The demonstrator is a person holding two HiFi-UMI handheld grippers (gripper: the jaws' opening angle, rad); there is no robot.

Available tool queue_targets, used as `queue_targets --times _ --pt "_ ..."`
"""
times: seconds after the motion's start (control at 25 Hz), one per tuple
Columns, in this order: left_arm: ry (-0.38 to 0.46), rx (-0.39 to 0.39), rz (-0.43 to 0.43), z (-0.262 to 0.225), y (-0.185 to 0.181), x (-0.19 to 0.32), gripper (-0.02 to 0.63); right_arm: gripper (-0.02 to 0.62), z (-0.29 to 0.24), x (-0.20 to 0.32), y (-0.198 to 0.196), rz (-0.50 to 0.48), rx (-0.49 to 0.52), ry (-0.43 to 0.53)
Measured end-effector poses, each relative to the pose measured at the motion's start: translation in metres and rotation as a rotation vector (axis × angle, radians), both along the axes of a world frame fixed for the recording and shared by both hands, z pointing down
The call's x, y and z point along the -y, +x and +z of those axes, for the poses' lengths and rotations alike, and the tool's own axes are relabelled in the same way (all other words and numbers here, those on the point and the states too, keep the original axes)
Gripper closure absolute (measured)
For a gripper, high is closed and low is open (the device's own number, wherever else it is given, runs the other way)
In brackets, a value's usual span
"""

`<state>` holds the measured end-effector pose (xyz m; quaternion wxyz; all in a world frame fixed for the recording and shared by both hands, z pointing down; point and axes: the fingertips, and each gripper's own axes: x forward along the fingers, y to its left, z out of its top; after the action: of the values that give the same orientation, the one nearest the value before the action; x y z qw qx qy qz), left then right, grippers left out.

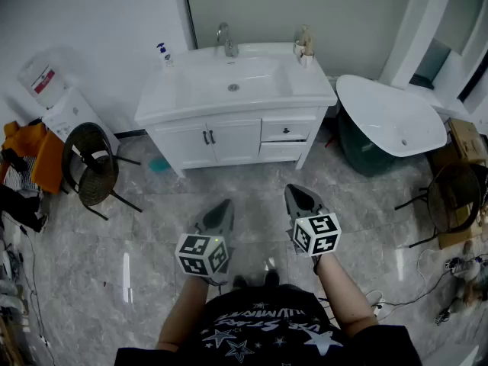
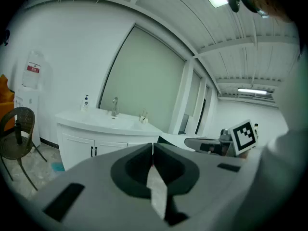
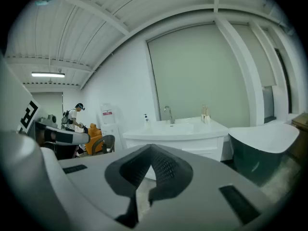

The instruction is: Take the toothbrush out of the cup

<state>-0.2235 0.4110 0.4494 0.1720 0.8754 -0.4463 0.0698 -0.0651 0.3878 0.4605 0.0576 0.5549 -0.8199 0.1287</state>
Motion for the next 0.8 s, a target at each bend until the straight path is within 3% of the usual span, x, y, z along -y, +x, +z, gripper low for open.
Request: queue_targets --times 0.56,0.8 --pt "-0.003 0.002 0.004 0.002 0.004 -0.001 0.586 0.583 0.004 -0.002 0.000 -0.009 -0.010 -0.003" --pt "-0.015 -0.003 -0.011 0.007 0.009 0.000 0.586 0.583 0.003 -0.001 0.011 -0.008 0.045 0.002"
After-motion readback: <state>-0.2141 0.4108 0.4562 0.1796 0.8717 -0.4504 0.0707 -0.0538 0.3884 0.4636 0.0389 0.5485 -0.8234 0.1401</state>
